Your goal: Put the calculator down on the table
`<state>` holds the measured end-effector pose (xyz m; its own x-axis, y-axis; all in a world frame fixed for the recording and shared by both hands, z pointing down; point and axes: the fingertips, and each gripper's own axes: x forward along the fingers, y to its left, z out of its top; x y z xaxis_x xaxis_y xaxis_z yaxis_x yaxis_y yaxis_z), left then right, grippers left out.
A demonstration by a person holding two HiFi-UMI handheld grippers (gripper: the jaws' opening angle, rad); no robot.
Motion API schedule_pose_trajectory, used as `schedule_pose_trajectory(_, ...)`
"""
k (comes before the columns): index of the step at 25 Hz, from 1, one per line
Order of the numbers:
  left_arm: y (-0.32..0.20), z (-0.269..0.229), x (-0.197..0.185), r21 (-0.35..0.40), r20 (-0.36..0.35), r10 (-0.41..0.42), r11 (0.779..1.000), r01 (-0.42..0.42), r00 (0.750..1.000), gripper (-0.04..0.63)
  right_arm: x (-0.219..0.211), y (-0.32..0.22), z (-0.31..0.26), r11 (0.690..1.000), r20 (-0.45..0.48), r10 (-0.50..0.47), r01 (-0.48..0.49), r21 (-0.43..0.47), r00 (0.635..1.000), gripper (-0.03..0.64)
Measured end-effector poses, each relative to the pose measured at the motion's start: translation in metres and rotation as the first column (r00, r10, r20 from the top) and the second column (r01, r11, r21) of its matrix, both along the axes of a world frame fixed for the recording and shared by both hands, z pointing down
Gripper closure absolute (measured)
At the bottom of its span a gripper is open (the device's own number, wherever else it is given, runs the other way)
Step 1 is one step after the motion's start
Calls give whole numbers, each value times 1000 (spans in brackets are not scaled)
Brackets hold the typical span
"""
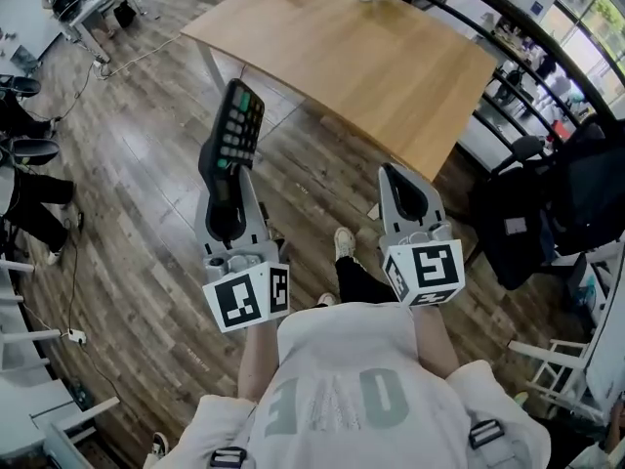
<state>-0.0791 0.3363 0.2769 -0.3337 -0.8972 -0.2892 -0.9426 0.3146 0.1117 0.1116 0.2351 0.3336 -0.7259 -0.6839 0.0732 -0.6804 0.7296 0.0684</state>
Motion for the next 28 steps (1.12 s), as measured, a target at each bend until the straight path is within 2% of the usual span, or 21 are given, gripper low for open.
schedule_pose_trajectory(7,-42,-7,-11,53,20,-34,998,33,999,485,-11,-66,-22,995,31,-20,17,103,999,598)
schedule_pose_trajectory(13,-101,-1,-72,64,21,-73,995,71,997,485,-60,-136,-25,992,53,-17,10,128,998,597)
schedule_pose_trajectory(19,-186,-40,-108,102,16,-95,990,93,995,485,-94,-230,-74,980,52,-51,40,194,997,597)
schedule_pose_trajectory(24,-247,-53,-132,78,24,-105,992,103,994,485,-131,-289,-91,977,65,-91,77,198,994,597)
schedule_pose_trajectory(28,-278,-58,-141,55,39,-103,993,101,994,485,-149,-317,-83,978,59,-120,108,177,991,597)
